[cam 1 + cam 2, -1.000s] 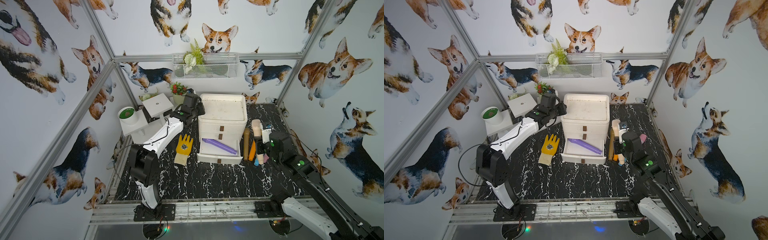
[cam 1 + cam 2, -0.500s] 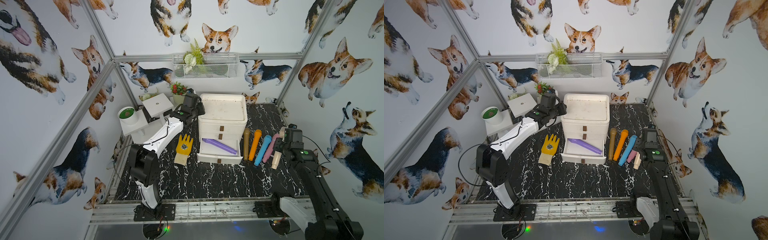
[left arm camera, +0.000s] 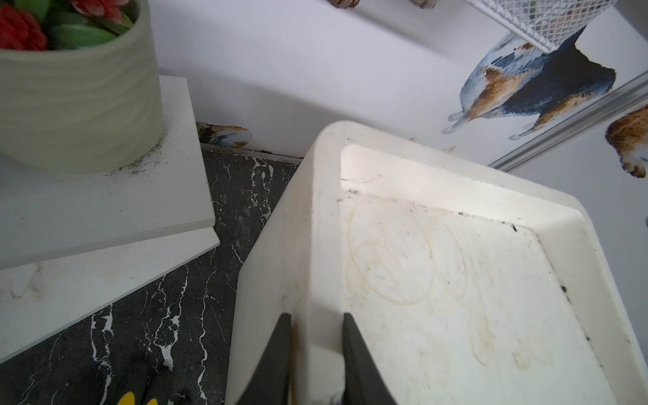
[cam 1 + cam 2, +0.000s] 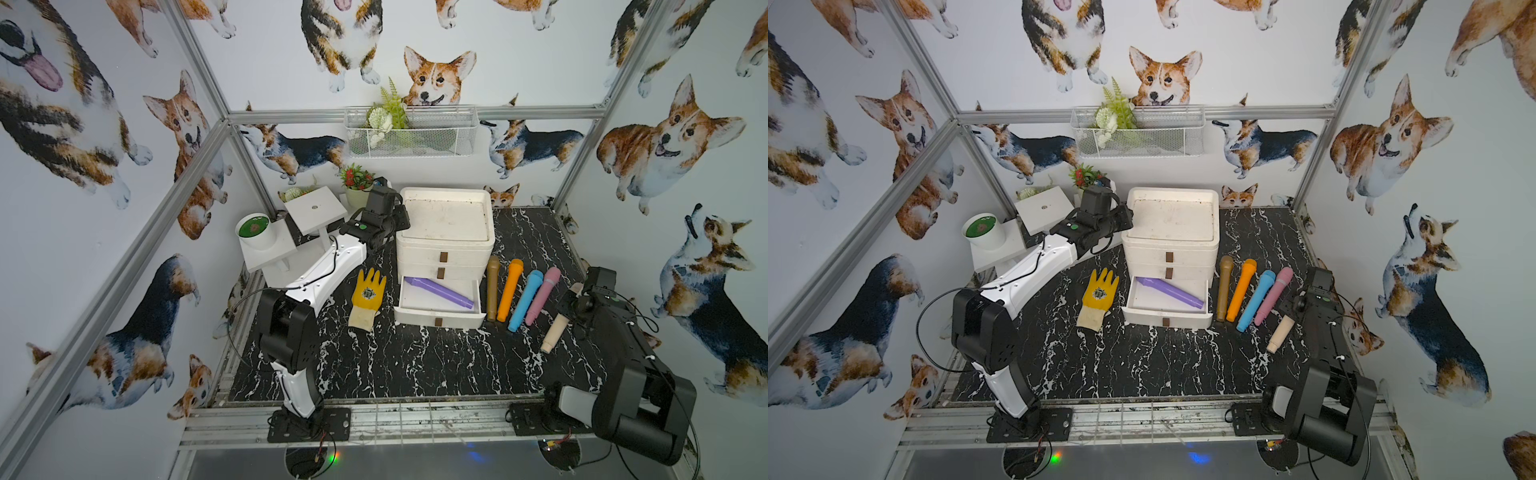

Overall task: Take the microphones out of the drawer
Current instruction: Place the microphone at the center of the board.

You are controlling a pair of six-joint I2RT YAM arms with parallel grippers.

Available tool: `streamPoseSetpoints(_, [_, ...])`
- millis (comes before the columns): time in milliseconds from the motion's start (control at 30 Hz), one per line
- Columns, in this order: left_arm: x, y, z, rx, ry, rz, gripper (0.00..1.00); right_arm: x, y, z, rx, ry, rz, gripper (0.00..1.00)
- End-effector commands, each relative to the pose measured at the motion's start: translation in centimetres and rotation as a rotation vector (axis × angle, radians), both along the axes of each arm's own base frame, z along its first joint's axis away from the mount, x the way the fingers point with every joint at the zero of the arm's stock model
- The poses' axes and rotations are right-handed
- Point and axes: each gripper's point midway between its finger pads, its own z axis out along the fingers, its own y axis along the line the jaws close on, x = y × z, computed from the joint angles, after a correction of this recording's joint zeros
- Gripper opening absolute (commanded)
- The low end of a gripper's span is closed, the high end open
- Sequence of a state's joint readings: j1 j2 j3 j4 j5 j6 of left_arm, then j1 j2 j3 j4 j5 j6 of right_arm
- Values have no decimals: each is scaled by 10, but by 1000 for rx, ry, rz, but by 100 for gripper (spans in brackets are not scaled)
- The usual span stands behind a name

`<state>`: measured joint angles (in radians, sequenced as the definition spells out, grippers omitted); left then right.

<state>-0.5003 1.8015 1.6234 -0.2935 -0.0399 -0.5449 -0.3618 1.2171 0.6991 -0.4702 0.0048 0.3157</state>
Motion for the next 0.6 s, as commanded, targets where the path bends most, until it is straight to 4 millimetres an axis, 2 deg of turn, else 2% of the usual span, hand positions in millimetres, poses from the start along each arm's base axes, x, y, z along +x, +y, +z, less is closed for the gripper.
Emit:
streamPoseSetpoints(0, [-51,17,-72,101,339,-8,14,14,0,-3,41,-42,0,0])
streamPoseSetpoints(333, [-51,20,-70,106,334,-2,14,20,8,-26,115,7,26,0])
streamPoseSetpoints(567, [-51,21,-69,110,333,1,14,22,13,-33,152,20,37,3])
